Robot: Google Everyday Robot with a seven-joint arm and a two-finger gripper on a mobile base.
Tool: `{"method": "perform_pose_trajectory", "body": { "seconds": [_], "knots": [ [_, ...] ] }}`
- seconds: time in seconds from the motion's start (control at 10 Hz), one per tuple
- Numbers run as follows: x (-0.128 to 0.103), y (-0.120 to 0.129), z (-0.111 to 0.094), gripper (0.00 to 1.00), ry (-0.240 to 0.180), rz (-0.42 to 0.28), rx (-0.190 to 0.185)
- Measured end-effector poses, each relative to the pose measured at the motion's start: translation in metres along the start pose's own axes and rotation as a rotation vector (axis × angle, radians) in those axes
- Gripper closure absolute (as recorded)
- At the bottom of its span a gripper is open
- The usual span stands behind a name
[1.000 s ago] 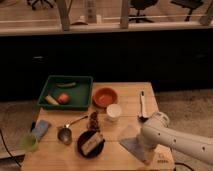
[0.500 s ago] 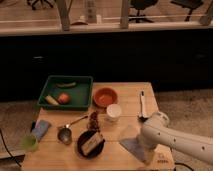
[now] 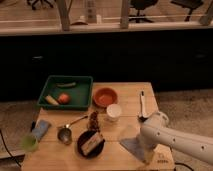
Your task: Wipe red bowl with towel
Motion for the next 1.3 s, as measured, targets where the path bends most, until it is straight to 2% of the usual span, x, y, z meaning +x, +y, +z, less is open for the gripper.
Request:
{"method": "perform_pose_trajectory", "body": {
  "seconds": [0.4,0.7,0.8,1.0,1.2,1.3],
  "knots": [
    [-0.001,0.001,0.0,0.2,0.002,-0.001,-0.004],
    [-0.013,0.001,-0.006,0.22,-0.004,-0.046,-0.002],
    [-0.014,0.002,-0.007,0.29,-0.002,-0.055,0.0],
    [-0.019,0.002,-0.009,0.51,-0.004,-0.074,0.003],
    [-0.02,0.001,-0.01,0.67,-0.01,-0.083,0.008],
    [-0.021,0.002,-0.009,0.81,-0.015,-0.087,0.006]
  ]
}}
